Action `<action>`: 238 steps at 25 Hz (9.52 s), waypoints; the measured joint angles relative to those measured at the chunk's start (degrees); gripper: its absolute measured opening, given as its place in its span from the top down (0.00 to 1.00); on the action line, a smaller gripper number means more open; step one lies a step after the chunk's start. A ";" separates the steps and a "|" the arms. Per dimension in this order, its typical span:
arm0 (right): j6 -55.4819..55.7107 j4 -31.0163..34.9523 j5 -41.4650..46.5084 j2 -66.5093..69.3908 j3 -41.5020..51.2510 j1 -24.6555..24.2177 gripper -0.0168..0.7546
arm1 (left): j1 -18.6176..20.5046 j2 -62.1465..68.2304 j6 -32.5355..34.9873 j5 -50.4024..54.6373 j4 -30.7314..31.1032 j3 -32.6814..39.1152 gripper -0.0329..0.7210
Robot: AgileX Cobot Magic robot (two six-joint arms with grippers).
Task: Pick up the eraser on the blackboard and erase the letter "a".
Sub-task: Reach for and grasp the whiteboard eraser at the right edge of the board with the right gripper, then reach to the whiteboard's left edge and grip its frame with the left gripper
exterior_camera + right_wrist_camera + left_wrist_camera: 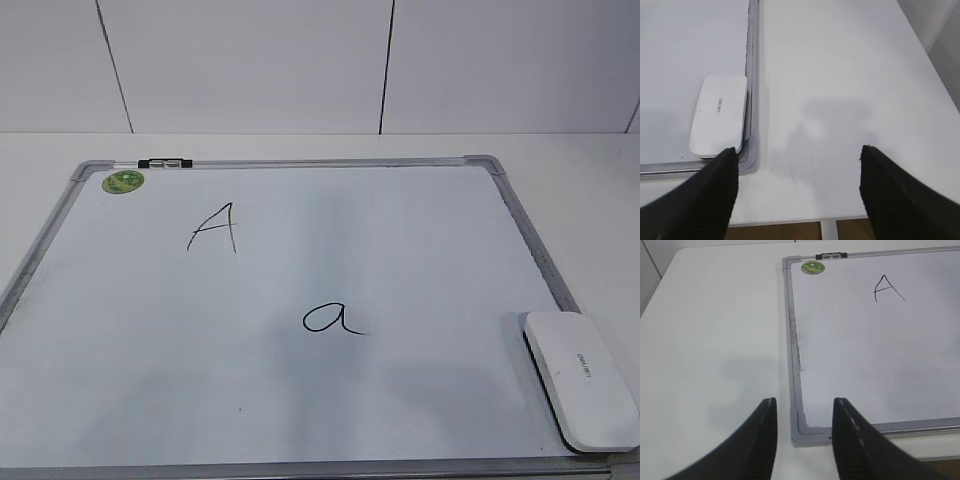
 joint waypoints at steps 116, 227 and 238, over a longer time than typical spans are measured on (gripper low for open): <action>11.29 5.63 -16.74 88.31 -19.50 17.06 0.10 | 0.00 0.00 0.00 0.00 0.00 0.00 0.61; 10.44 3.24 -0.91 71.16 -29.22 17.06 0.29 | 0.00 2.44 0.00 -0.25 -2.75 0.00 0.48; 10.32 3.24 -1.32 71.16 -29.22 17.06 0.29 | 0.00 31.58 0.00 -7.75 -4.86 -8.48 0.40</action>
